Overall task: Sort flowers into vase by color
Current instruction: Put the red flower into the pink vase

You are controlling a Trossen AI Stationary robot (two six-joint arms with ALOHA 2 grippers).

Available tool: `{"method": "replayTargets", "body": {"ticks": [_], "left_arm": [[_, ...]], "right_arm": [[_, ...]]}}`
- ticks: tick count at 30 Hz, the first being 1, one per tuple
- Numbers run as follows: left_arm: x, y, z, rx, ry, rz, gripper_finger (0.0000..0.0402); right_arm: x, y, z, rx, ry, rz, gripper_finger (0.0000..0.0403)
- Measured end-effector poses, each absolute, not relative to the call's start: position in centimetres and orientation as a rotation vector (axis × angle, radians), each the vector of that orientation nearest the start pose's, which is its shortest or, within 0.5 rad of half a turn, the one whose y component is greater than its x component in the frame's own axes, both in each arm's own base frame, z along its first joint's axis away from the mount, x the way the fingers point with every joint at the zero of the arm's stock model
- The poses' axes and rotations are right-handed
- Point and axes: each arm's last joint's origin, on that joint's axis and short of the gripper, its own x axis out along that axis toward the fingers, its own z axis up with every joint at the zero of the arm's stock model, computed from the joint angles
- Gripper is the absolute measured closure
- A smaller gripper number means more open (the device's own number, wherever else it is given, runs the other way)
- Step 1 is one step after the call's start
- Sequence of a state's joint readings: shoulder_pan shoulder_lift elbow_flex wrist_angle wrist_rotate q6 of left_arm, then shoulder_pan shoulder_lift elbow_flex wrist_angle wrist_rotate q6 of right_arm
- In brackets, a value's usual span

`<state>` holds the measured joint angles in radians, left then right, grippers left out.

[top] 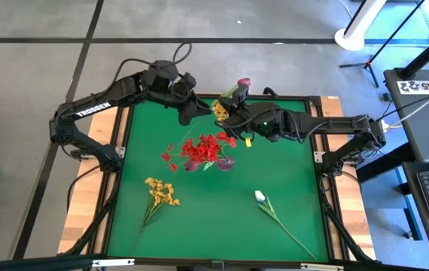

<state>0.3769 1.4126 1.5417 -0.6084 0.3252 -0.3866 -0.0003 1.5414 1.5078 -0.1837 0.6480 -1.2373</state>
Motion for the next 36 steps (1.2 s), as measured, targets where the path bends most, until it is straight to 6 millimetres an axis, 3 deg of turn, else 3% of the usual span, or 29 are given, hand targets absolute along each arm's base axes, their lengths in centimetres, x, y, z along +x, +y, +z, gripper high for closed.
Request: {"method": "replayTargets", "body": {"ticks": [14, 25, 36], "left_arm": [[28.7, 10.3, 40.8, -0.538, 0.436, 0.156, 0.0250], [28.6, 10.5, 40.8, -0.536, 0.428, 0.168, 0.0250], [28.7, 10.6, 40.5, -0.540, 0.449, 0.173, 0.0250]], "right_arm": [[34.7, -1.7, 39.5, -1.255, 0.622, -0.401, 0.0403], [36.1, -1.7, 37.9, -1.261, 0.656, -0.367, 0.0403], [36.1, -1.7, 38.1, -1.255, 0.637, -0.382, 0.0403]]}}
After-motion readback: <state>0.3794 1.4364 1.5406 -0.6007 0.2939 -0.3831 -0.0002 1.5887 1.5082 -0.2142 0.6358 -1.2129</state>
